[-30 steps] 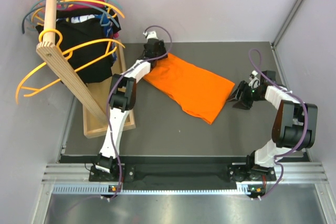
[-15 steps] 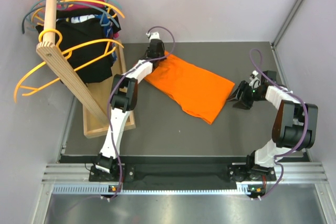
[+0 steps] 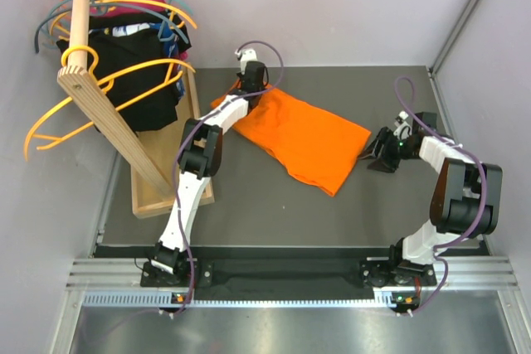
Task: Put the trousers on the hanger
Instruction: Fold the trousers at the center of the board.
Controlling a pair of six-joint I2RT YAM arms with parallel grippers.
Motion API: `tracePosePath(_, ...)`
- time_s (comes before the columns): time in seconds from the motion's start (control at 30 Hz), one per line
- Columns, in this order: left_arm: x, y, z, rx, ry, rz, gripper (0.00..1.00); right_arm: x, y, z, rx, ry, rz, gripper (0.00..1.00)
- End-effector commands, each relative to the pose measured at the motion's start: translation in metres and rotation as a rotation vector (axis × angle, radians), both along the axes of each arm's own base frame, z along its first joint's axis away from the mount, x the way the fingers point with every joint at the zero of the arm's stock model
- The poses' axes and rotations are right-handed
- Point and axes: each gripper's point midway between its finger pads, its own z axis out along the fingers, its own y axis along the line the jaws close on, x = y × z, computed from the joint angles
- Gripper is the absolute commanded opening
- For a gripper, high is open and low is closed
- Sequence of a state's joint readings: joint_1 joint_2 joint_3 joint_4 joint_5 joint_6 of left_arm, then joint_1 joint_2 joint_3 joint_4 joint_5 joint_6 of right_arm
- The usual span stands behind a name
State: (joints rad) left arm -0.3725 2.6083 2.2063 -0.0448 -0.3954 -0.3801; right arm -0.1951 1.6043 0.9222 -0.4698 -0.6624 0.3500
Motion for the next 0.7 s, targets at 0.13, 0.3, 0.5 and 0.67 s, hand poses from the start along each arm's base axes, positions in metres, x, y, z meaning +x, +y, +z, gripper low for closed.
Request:
tracePosePath(0.13,0.031,0.021,0.078,-0.026,-0.233,0.091,0.00,0.008,-0.003,0.008,0.010,-0.060,-0.007,0.56)
tracePosePath(0.3,0.040,0.033,0.069,-0.034,-0.244,0.123,0.00,0.014,0.002,0.019,0.047,-0.081,-0.007,0.56)
tracePosePath(0.5,0.032,0.039,0.063,-0.065,-0.177,0.123,0.59,0.015,0.000,0.013,0.033,-0.068,-0.011,0.62)
tracePosePath(0.67,0.009,0.040,0.066,-0.049,-0.124,0.138,0.99,0.021,0.003,0.000,0.053,-0.045,-0.040,0.70)
